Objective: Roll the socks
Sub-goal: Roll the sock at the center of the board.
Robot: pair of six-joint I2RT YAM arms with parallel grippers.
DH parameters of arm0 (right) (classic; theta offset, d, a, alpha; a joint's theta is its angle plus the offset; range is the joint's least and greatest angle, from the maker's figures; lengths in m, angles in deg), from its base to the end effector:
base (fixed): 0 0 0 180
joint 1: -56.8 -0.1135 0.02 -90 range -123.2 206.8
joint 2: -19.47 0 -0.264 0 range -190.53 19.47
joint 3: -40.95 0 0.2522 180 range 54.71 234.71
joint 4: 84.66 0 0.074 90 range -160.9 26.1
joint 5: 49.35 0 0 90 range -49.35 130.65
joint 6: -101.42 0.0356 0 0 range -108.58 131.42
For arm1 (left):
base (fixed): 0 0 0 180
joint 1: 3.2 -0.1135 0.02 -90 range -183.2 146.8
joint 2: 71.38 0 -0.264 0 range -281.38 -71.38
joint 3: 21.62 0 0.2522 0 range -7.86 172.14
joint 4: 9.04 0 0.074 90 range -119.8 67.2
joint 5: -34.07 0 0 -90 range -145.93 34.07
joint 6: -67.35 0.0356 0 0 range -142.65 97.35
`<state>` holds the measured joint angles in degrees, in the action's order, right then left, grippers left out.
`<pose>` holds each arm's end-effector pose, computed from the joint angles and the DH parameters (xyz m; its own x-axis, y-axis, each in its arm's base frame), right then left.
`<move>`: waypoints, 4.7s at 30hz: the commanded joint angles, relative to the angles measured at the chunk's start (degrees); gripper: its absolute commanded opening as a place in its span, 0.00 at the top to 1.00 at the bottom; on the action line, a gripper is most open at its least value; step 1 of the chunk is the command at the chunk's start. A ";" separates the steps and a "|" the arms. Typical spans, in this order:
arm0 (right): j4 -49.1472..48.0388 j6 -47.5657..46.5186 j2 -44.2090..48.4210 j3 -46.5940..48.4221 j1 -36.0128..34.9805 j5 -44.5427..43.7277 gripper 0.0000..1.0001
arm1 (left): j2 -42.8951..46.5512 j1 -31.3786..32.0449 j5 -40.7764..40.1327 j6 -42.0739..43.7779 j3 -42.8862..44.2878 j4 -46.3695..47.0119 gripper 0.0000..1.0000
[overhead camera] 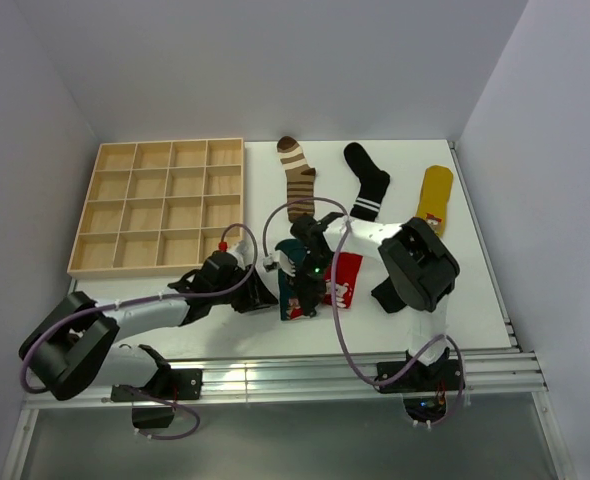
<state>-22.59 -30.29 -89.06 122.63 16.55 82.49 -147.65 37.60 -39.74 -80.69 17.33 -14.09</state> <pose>0.2371 0.2319 0.1494 -0.2430 -0.8552 -0.4578 -0.8743 -0.0114 0.4853 0.1736 -0.1629 0.1441 -0.9347 -0.2695 -0.2317 -0.0181 0.6872 -0.7263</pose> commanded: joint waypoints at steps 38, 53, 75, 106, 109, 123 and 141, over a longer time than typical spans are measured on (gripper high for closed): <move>14.18 6.11 -17.07 14.00 9.31 7.91 0.81 | -17.06 10.53 -3.18 4.61 -0.58 28.39 0.94; -3.30 11.13 4.44 3.20 12.92 -3.52 0.59 | -13.91 4.48 4.38 2.14 4.33 0.38 1.00; -36.09 3.40 34.18 -27.40 -9.84 -23.12 0.52 | -22.61 -2.83 15.46 4.95 16.11 -19.25 1.00; -31.45 4.45 21.87 -22.93 -20.31 -29.38 0.74 | -22.88 -4.06 17.39 4.17 16.39 -16.89 0.88; -26.97 4.45 21.43 -20.56 -16.98 -24.99 0.78 | -21.74 -4.15 17.74 2.42 15.07 -14.34 0.83; -4.40 -1.35 6.50 -6.86 -0.45 -3.45 0.84 | -17.33 -4.15 14.49 -4.36 11.81 -3.27 0.75; 16.37 -2.06 -14.42 12.23 7.38 5.70 0.85 | -6.18 -2.83 0.43 1.33 4.52 8.86 0.55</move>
<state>-9.10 -31.89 -100.88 132.86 23.63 90.69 -156.66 33.86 -35.48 -83.36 22.46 -11.45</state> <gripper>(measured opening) 0.178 0.434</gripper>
